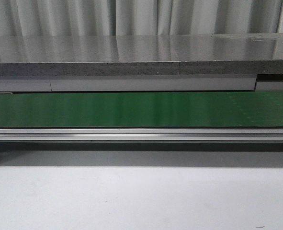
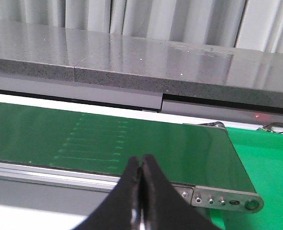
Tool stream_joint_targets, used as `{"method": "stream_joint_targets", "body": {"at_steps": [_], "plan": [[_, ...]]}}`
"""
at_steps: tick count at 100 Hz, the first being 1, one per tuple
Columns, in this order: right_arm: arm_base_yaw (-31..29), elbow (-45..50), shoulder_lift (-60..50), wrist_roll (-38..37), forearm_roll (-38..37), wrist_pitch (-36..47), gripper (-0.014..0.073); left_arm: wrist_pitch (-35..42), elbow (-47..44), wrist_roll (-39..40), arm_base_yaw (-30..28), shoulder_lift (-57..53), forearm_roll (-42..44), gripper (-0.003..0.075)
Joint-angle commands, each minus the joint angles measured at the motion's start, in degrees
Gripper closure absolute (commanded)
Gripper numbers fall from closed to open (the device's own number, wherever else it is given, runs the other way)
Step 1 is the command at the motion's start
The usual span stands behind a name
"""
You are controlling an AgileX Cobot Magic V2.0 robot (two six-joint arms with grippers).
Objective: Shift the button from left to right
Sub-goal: 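Lower the left gripper toward the yellow-capped button in the blue tray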
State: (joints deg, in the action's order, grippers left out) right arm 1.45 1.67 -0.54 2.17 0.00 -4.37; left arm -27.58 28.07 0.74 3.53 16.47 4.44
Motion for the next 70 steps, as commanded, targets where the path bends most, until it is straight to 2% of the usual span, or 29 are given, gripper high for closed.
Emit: {"method": "stream_joint_targets", "body": {"at_steps": [1,17,56,63,70], "plan": [[-0.28,0.05,-0.94,0.16,-0.65,4.77,0.0662,-4.12,7.43,0.73,0.34,6.57,0.06,0.0715],[-0.28,0.05,-0.94,0.16,-0.65,4.77,0.0662,-7.26,12.54,0.73,0.34,14.33,-0.06,0.0715],[-0.28,0.05,-0.94,0.16,-0.65,4.77,0.0662,-8.16,12.75,0.73,0.34,21.55,-0.06,0.0713],[-0.28,0.05,-0.94,0.16,-0.65,4.77,0.0662,-8.16,12.75,0.6,0.34,21.61,-0.06,0.0674],[-0.28,0.05,-0.94,0.16,-0.65,4.77,0.0662,-8.16,12.75,0.12,0.34,21.65,-0.06,0.0576]]}}
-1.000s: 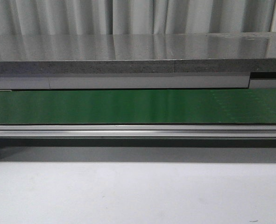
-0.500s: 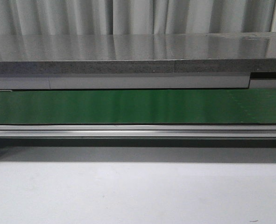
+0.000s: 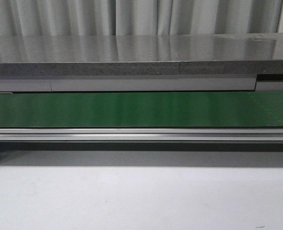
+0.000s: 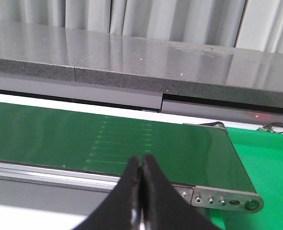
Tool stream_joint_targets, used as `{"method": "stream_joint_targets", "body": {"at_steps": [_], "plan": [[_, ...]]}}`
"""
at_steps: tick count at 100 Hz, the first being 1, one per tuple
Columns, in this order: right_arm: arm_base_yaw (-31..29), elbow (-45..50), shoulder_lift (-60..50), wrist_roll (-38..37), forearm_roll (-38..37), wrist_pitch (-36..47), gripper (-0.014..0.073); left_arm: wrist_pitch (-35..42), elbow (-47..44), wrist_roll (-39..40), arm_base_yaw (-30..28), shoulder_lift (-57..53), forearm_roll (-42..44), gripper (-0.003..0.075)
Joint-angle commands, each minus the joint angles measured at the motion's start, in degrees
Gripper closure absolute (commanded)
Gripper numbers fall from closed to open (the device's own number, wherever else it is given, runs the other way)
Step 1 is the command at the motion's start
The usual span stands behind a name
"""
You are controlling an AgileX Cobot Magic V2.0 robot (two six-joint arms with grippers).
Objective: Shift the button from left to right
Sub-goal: 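Lower the left gripper toward the yellow-capped button in the blue tray, then grasp the yellow-capped push button with the left gripper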
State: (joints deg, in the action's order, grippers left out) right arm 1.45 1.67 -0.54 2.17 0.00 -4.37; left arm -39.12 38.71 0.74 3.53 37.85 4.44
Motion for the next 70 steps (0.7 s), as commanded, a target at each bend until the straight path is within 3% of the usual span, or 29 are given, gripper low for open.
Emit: {"method": "stream_joint_targets", "body": {"at_steps": [1,15,22,40,70], "plan": [[-0.28,0.05,-0.94,0.16,-0.65,4.77,0.0662,3.38,2.11,0.12,0.34,0.26,-0.06,0.055],[-0.28,0.05,-0.94,0.16,-0.65,4.77,0.0662,3.38,2.11,0.12,0.34,0.26,0.49,0.0268],[-0.28,0.05,-0.94,0.16,-0.65,4.77,0.0662,3.67,2.11,0.12,0.34,0.26,0.64,0.0195],[-0.28,0.05,-0.94,0.16,-0.65,4.77,0.0662,2.85,2.37,0.12,0.23,0.55,0.79,0.019],[-0.28,0.05,-0.94,0.16,-0.65,4.77,0.0662,-10.18,14.03,0.22,-0.85,12.37,5.46,0.019]]}}
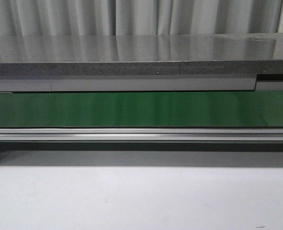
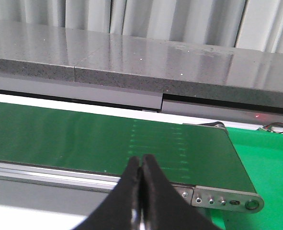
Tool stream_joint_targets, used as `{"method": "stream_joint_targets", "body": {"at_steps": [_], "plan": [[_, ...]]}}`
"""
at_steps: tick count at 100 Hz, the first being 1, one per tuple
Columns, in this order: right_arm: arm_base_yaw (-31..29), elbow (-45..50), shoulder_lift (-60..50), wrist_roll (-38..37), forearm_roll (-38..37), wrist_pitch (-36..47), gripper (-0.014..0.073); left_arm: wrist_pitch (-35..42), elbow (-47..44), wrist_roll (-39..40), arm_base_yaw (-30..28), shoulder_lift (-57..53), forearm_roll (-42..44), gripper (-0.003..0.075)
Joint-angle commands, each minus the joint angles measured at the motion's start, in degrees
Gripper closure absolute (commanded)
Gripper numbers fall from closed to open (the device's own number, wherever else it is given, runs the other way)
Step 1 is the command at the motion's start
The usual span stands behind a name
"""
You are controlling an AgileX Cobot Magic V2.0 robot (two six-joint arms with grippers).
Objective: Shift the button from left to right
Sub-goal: 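Grasp the yellow-capped push button with the left gripper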
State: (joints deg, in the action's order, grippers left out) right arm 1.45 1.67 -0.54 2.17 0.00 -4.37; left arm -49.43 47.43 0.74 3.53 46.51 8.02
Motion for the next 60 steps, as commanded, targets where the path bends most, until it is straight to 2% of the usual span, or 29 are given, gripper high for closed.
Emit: {"method": "stream_joint_targets", "body": {"at_steps": [1,33,48,60], "plan": [[-0.28,0.05,-0.94,0.16,-0.65,4.77,0.0662,0.03,5.93,0.22,-0.97,4.07,2.02,0.019],[-0.28,0.05,-0.94,0.16,-0.65,4.77,0.0662,0.26,16.5,0.03,-12.17,19.64,1.59,0.019],[-0.28,0.05,-0.94,0.16,-0.65,4.77,0.0662,0.86,18.47,-6.19,-17.2,27.64,-4.13,0.019],[-0.28,0.05,-0.94,0.16,-0.65,4.77,0.0662,2.49,19.58,-6.44,-20.25,34.44,-5.86,0.019]]}}
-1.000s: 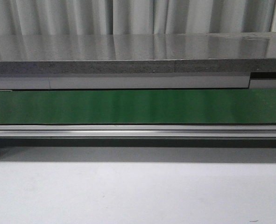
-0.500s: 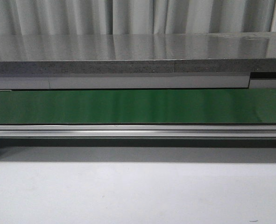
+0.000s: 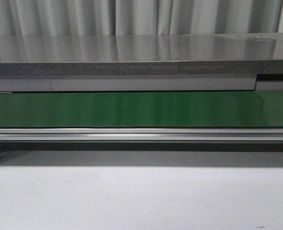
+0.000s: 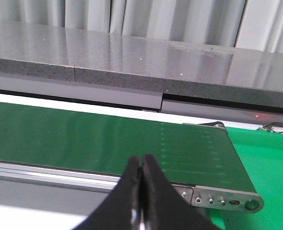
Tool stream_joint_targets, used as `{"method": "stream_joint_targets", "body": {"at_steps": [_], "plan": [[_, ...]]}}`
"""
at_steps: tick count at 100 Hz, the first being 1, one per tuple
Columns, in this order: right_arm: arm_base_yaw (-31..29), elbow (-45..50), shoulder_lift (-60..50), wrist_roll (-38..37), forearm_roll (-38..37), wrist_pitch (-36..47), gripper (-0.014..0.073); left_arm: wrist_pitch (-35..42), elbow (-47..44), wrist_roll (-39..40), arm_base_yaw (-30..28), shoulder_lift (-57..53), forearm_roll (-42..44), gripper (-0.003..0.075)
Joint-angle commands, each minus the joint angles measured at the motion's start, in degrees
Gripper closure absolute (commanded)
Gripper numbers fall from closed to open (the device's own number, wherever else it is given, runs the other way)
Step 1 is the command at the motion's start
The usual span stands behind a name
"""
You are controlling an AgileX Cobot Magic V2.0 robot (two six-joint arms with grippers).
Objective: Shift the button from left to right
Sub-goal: 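Grasp the yellow-capped push button with the left gripper, then lift the button and place it on the conveyor belt with the left gripper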
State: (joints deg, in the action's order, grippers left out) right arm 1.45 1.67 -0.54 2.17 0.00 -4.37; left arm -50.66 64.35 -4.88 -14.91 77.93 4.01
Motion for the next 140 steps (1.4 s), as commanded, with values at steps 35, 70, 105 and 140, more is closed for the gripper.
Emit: {"method": "stream_joint_targets", "body": {"at_steps": [35,70,105,140], "plan": [[-0.28,0.05,-0.94,0.16,-0.65,4.72,0.0662,6.89,3.97,-1.62,-3.22,14.88,-2.94,0.019],[-0.28,0.05,-0.94,0.16,-0.65,4.72,0.0662,8.04,3.97,-1.63,-3.22,22.07,-3.37,0.019],[-0.28,0.05,-0.94,0.16,-0.65,4.72,0.0662,9.44,3.97,-1.63,-3.22,27.64,-4.01,0.0194],[-0.28,0.05,-0.94,0.16,-0.65,4.72,0.0662,9.7,3.97,-1.63,-3.22,29.02,-4.78,0.0509]]}}
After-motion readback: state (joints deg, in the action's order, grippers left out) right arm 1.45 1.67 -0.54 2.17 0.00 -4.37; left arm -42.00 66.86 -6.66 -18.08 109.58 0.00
